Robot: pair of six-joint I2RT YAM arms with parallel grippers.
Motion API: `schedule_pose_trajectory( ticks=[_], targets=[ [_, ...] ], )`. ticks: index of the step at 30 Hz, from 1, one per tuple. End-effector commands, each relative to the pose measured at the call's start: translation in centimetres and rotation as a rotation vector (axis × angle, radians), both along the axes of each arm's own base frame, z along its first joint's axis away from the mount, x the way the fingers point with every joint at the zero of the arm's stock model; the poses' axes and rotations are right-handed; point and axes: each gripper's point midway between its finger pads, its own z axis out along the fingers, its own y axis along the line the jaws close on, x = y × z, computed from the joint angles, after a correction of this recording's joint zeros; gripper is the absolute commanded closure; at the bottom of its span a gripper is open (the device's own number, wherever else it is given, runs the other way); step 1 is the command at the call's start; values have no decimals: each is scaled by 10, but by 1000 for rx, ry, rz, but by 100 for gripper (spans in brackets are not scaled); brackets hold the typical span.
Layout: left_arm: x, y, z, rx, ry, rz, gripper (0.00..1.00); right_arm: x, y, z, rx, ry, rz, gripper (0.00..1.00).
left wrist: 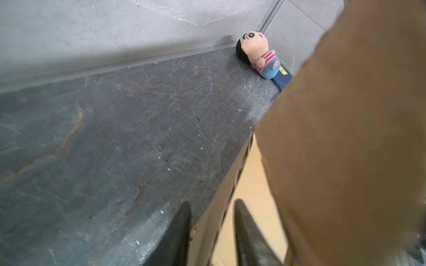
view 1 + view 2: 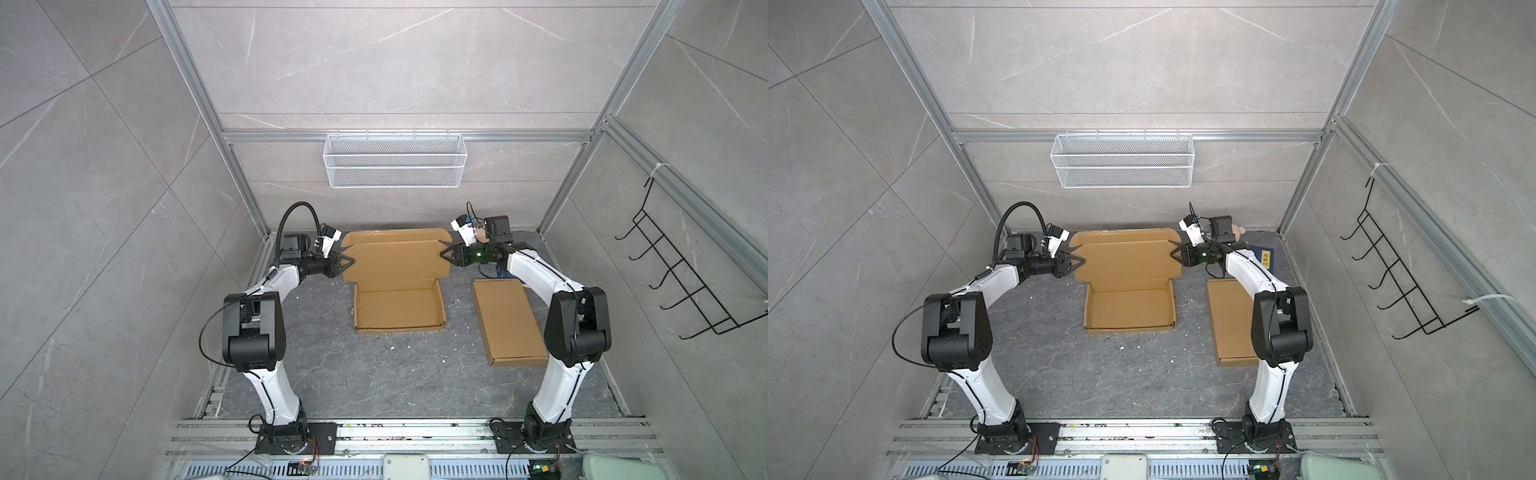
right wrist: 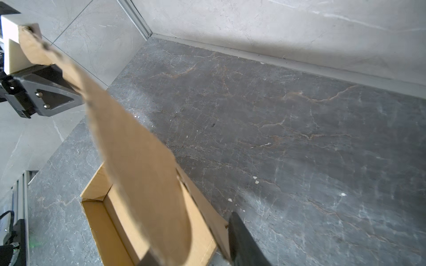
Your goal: Fold the paper box
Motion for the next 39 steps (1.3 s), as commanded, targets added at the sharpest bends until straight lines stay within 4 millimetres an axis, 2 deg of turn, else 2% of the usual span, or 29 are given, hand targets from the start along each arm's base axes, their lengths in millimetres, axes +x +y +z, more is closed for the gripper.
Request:
schedule_pose_trajectory(
  ticks=[1, 8, 13, 19, 26, 33, 39],
  targets=[
    [3, -3, 17, -14, -64, -28, 77, -1, 7, -1, -25, -5, 18, 67],
    [3, 9, 21, 43, -94, 74, 88, -8, 6, 0, -30, -51, -9, 80],
    [4, 12, 28, 28, -112, 150, 90, -13, 11, 1, -21, -75, -28, 87],
    [-3, 4, 34, 34, -135, 184, 92, -18, 16, 0, -47, -115, -71, 94],
    [3, 18, 48, 2, -208, 366, 98, -26, 18, 0, -108, -224, -192, 99],
    [-1, -5, 82, -64, -356, 408, 99, -31, 25, 19, -99, -306, -331, 100],
    [0, -12, 99, -150, -415, 451, 100, -23, 21, 36, -34, -343, -453, 100]
  ],
)
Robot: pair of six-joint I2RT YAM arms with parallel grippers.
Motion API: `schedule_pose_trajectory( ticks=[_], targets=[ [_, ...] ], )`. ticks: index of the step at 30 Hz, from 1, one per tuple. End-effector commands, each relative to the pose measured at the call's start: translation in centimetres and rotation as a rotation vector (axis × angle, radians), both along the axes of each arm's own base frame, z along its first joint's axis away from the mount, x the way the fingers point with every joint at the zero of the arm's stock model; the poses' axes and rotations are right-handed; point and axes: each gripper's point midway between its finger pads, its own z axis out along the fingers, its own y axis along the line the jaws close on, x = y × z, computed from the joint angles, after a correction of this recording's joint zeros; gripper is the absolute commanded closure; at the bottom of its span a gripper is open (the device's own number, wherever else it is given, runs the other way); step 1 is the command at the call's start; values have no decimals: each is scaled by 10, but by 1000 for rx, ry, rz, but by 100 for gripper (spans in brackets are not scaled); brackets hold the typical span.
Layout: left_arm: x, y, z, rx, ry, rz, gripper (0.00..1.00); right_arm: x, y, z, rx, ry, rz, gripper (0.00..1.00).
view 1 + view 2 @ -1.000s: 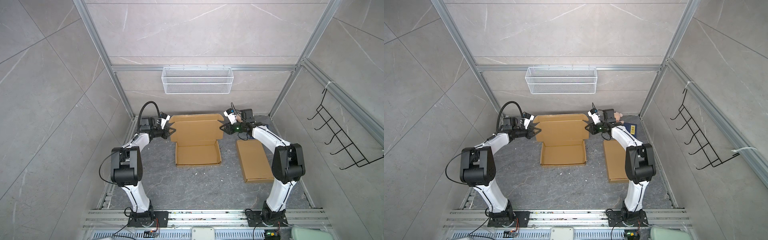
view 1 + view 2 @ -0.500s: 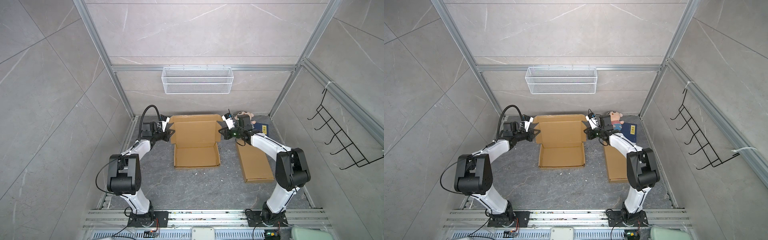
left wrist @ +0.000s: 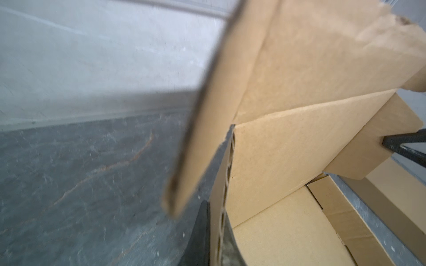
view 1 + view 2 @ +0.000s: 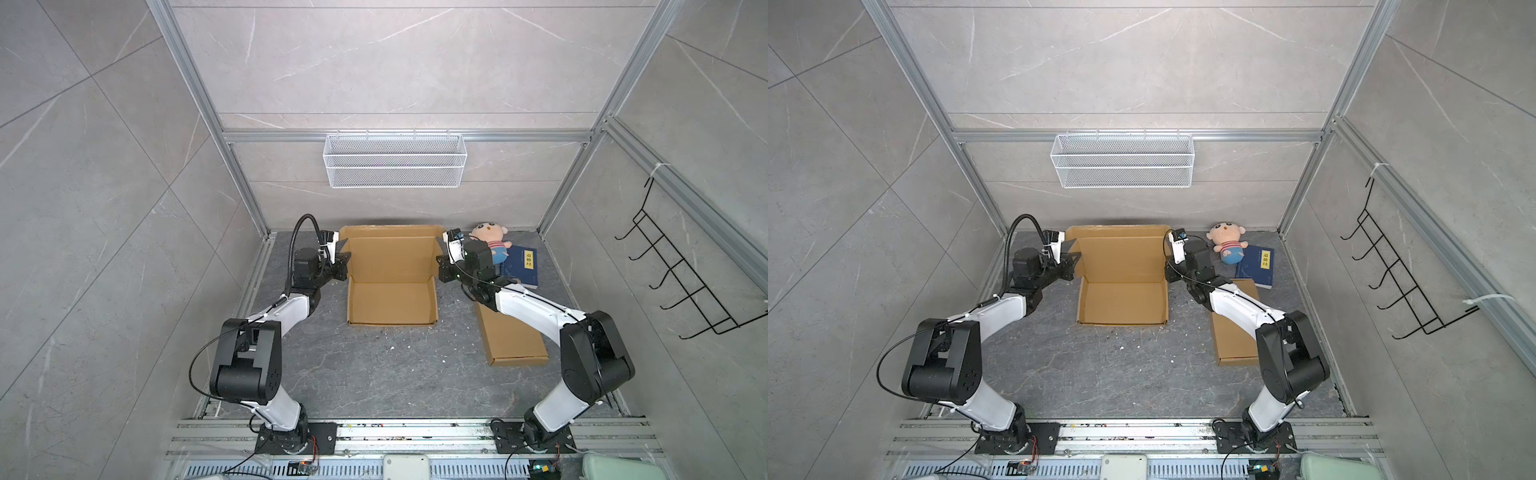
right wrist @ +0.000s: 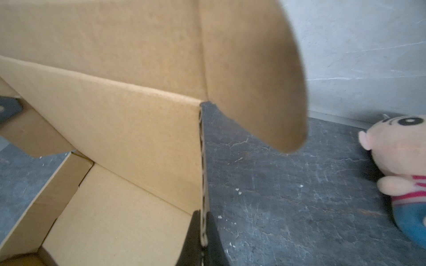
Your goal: Fold the paper box
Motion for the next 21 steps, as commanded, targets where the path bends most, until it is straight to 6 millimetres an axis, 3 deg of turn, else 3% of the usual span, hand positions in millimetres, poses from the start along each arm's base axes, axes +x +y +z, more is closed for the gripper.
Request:
schedule_pose_trajectory(
  ticks=[1, 6, 15, 21],
  targets=[
    [-1, -10, 64, -100, -211, 13, 100, 3, -3, 20, 83, -63, -96, 100],
    [-8, -28, 41, -105, -203, 7, 100, -1, 7, 8, 110, -80, -142, 100],
    [-13, -25, 12, -108, -210, 111, 100, -16, -3, -22, 143, -66, -217, 100],
    [-23, -34, -2, -83, -223, 141, 100, -28, -10, -44, 127, -23, -229, 100]
  ],
)
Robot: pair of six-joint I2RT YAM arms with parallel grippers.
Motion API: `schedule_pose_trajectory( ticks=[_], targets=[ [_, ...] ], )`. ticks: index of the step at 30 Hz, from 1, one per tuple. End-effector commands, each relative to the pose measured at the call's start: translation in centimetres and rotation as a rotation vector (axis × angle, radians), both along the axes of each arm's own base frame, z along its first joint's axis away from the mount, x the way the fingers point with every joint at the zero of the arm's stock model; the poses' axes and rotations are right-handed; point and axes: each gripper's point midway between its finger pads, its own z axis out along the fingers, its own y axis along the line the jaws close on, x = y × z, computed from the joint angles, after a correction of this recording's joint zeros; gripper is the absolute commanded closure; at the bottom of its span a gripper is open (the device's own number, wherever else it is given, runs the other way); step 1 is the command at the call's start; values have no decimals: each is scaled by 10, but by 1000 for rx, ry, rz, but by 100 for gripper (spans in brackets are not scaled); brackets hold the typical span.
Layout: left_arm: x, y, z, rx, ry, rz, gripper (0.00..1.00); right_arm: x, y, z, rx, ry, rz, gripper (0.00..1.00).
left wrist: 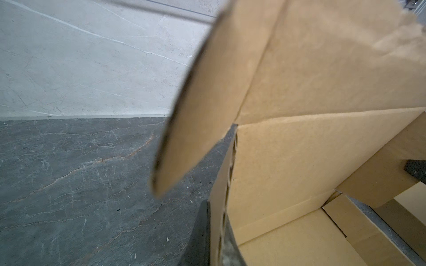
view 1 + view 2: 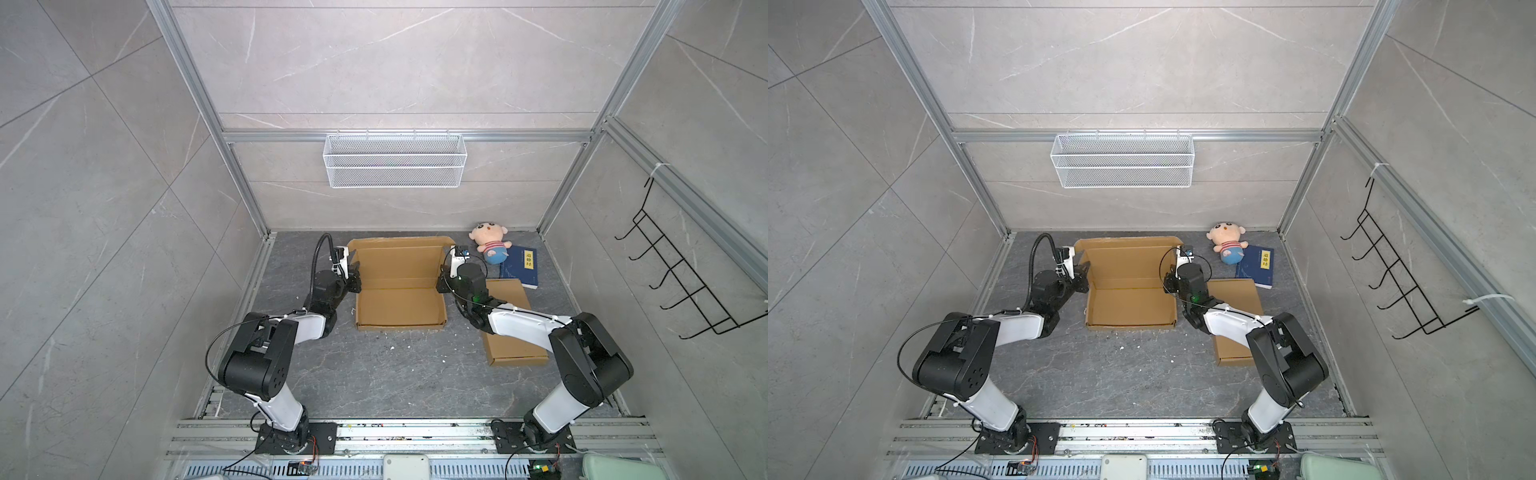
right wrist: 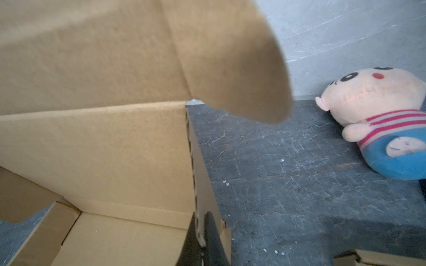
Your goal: Fold the paper box
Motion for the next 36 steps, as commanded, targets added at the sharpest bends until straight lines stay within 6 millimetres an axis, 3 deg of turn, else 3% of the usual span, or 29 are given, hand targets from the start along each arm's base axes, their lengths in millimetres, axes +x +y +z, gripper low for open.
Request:
schedule_pose_trajectory(
  ticks=[1, 12, 36],
  targets=[
    [-4, -8, 29, -46, -129, 11, 100, -12, 3, -12, 27, 30, 5, 100],
    [-25, -9, 5, -50, -117, -4, 100, -30, -8, -41, 28, 83, -17, 100],
    [-53, -8, -43, 1, -57, 92, 100, -71, -21, -80, 4, 150, -78, 100]
  ],
)
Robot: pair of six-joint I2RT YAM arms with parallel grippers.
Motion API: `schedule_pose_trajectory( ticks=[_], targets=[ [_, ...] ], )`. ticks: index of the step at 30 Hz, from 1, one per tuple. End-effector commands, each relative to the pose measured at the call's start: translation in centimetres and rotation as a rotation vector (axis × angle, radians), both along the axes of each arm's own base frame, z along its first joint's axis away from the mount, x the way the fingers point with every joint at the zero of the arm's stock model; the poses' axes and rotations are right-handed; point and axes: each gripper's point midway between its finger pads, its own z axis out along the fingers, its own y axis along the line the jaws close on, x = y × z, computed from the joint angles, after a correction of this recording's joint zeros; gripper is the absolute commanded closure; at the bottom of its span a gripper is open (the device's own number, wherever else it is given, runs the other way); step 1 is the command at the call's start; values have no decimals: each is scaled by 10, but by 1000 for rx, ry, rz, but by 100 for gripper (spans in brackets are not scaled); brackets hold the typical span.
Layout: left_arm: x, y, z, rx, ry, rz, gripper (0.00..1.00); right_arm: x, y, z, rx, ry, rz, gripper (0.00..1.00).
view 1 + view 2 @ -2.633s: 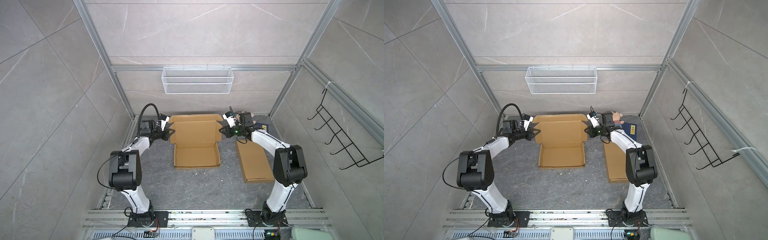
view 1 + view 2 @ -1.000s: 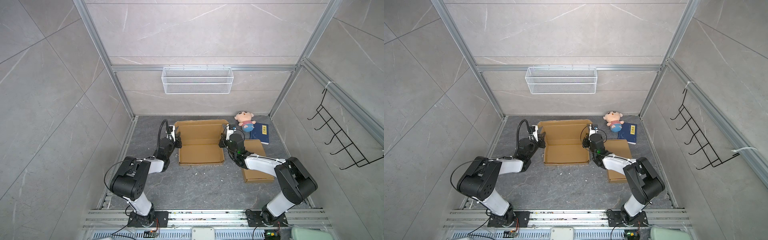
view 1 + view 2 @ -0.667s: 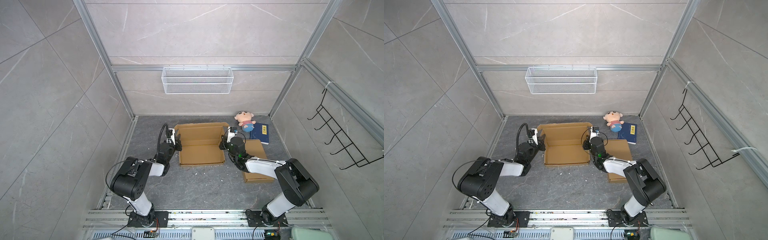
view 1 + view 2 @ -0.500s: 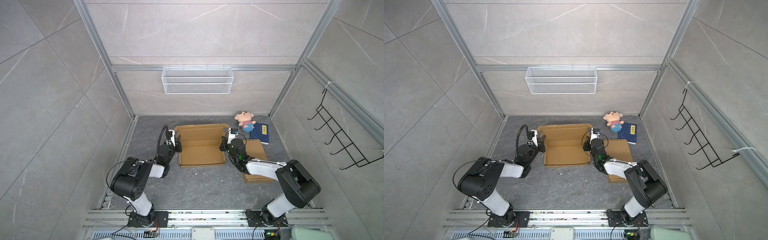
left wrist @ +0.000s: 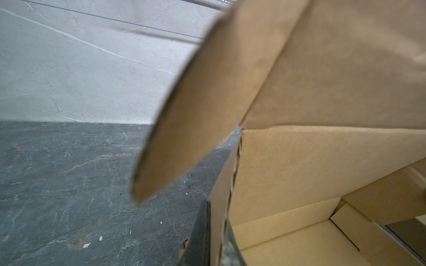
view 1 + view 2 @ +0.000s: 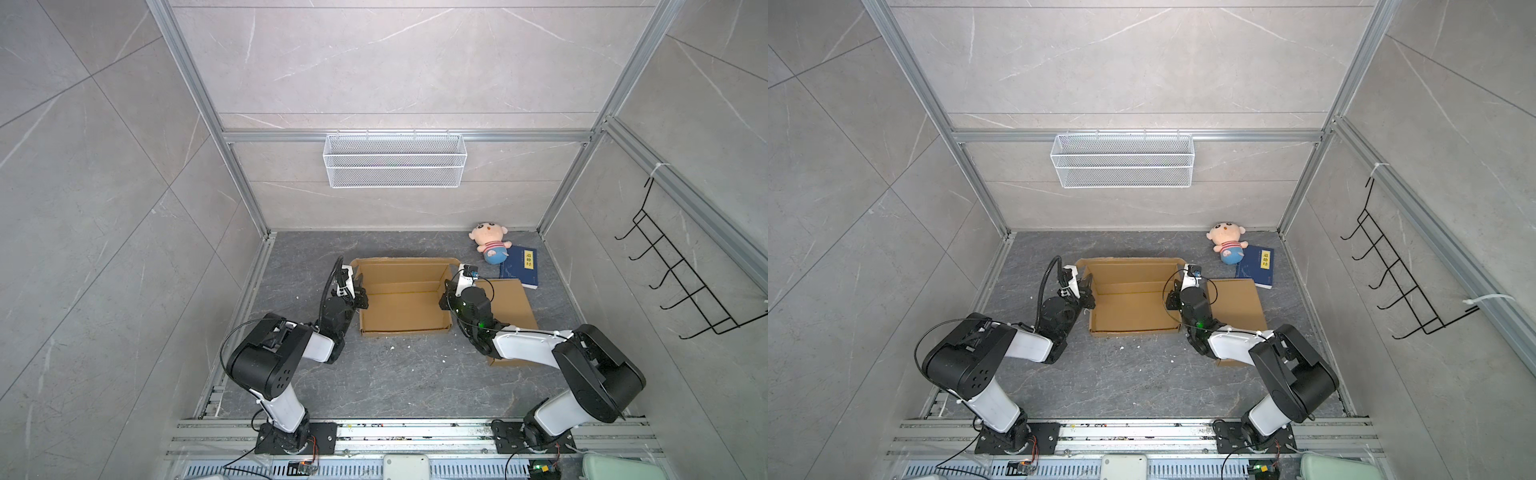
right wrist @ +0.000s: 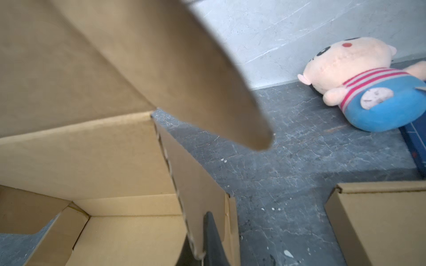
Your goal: Fold the paper box
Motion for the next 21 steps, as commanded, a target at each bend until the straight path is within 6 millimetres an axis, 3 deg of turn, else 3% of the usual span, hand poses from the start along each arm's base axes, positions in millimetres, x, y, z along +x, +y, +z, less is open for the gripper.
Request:
schedule_pose_trajectory(
  ticks=[1, 14, 21],
  targets=[
    [-10, 1, -33, 27, 73, -2, 100, -25, -12, -58, -89, 181, -4, 100],
    [-21, -6, -53, 38, 147, 22, 100, -39, -19, -74, -97, 231, -7, 100],
    [-32, 1, -62, 62, 181, 68, 100, -46, -23, -78, -101, 241, -10, 100]
  ],
)
